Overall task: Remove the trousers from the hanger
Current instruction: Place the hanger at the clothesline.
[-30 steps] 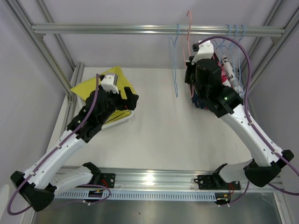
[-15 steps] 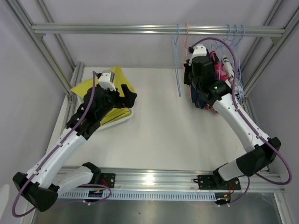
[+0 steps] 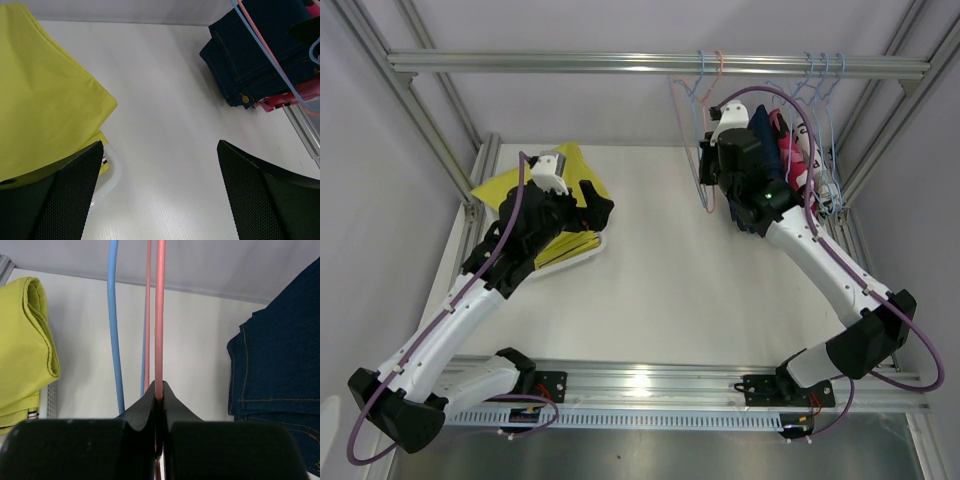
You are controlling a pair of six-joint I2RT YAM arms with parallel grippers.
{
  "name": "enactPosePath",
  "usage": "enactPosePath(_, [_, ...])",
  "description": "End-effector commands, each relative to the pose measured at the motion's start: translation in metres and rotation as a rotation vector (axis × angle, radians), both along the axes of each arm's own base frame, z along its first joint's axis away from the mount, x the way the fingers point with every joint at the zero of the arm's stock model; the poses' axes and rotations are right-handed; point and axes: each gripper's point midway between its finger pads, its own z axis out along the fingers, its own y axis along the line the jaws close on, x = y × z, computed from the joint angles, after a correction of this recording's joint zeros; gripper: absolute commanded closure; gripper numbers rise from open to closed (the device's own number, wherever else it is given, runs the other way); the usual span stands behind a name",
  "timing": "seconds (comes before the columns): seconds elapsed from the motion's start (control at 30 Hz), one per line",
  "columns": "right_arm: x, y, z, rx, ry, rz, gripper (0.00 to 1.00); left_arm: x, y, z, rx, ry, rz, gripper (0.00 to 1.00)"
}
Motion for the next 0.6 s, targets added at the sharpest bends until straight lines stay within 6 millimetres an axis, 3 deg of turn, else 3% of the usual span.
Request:
enactPosePath(0.0, [-0.010, 0.012, -0.006, -0.030, 0.024, 0.042, 1.00, 0.002, -0.003, 0.014, -0.040, -0.023, -0.011, 0.01])
enactPosePath(0.57, [-0.021, 0.038, -0.008, -0.101, 0.015, 0.066, 1.00, 0.003, -0.003, 0.012, -0.044, -0.012, -0.014, 0.00])
